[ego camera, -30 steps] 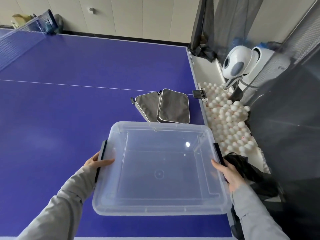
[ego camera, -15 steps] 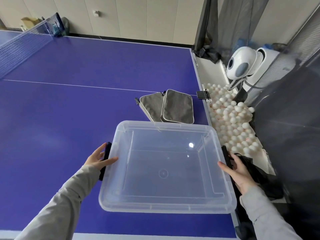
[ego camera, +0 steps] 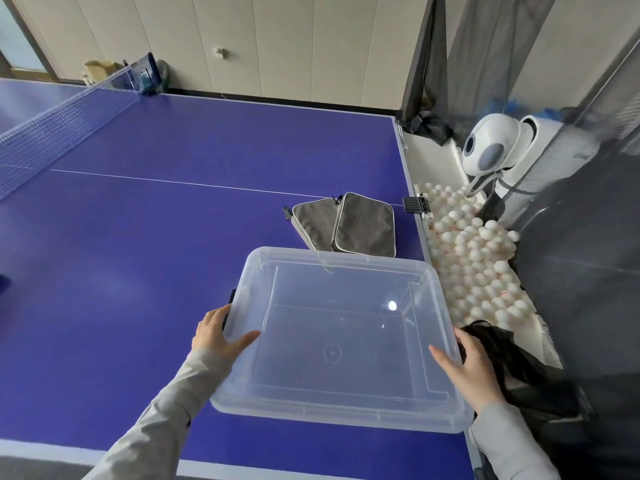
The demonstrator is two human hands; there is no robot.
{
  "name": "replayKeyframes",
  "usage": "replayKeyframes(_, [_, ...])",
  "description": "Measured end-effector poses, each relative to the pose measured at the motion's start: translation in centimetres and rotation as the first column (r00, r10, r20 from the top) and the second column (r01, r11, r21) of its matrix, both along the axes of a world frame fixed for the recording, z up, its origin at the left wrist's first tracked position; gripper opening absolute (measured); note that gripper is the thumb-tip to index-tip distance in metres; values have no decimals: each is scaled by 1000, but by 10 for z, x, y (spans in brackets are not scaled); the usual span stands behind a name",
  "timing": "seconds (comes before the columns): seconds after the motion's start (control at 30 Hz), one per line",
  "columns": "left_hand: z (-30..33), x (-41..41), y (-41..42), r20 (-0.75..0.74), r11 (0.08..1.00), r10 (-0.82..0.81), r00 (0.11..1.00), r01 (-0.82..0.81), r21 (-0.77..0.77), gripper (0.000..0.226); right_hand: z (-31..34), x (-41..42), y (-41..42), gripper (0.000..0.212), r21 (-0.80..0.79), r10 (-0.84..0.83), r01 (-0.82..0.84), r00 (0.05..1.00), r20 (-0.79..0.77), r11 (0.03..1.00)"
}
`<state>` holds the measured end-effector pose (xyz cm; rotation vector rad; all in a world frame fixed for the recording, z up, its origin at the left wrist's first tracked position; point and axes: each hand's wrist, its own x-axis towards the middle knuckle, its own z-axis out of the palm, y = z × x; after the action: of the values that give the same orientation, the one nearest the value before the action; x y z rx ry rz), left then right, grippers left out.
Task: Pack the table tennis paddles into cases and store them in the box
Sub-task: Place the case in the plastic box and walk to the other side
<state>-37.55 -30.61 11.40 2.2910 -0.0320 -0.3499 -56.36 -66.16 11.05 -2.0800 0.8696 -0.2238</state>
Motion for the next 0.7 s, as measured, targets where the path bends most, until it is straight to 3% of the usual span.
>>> replayKeyframes(0.3, [10,-7,-4,-104,982,-23,994,2,-191,75,3,5,3,60,-129,-17,11,999,-47,992])
replayKeyframes(0.53, [45,-4,0,-90,903,-22,996,-19,-430,91,33,18,-6,61,-71,-23,27,998,56,997])
replayKeyframes(0.7, [76,10,1,-64,866,1,998,-33,-500,81,56,46,-3,57,-9,-31,32,988,150,999])
